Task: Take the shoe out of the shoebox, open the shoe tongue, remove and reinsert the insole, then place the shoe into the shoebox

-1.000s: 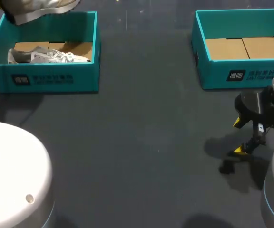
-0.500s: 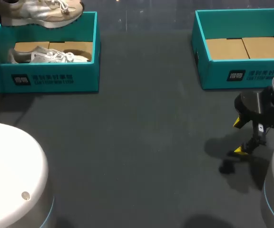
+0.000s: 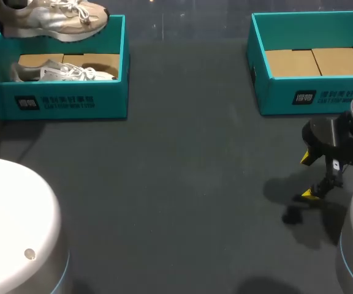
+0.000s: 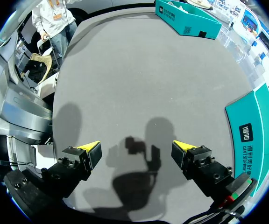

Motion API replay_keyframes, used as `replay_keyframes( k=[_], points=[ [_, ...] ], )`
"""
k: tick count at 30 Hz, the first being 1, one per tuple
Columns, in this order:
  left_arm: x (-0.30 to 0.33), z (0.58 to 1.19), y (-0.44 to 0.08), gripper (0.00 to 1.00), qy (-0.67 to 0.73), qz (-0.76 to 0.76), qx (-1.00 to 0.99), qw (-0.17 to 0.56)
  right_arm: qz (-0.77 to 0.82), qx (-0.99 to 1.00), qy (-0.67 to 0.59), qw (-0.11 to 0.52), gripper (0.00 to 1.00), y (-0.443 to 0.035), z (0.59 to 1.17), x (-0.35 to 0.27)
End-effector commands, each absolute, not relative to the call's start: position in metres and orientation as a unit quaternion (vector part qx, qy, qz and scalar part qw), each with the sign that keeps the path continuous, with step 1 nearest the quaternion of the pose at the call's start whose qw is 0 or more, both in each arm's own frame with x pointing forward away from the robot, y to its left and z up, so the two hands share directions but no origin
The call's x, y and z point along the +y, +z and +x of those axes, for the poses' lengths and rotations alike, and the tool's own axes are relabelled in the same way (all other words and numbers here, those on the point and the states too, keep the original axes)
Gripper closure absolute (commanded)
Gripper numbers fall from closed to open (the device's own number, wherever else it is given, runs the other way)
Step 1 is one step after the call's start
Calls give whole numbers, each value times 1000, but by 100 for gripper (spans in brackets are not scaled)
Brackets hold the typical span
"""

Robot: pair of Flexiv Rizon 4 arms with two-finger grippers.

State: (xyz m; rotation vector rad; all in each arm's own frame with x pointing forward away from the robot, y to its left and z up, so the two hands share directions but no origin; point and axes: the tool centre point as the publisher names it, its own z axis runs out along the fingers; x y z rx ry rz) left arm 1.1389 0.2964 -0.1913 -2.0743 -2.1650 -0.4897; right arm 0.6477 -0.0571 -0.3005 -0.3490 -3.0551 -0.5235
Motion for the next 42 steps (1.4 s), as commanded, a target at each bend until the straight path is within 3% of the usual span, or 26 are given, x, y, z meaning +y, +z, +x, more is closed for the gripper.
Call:
replay_keyframes(
  k=[1,12,23,42],
  points=[
    [301,1152,-205,100,-156,-684,-710,64,-112,-979,-167,10,0,-301,646,-57],
    [302,1153,-207,100,-153,-683,-711,68,-112,-979,-167,10,0,-301,646,-57],
    [295,1164,-248,100,-149,-680,-710,105,-112,-979,-167,10,0,-301,646,-57],
    [284,1176,-273,100,-151,-682,-705,119,-112,-979,-167,10,0,-301,646,-57]
  ],
)
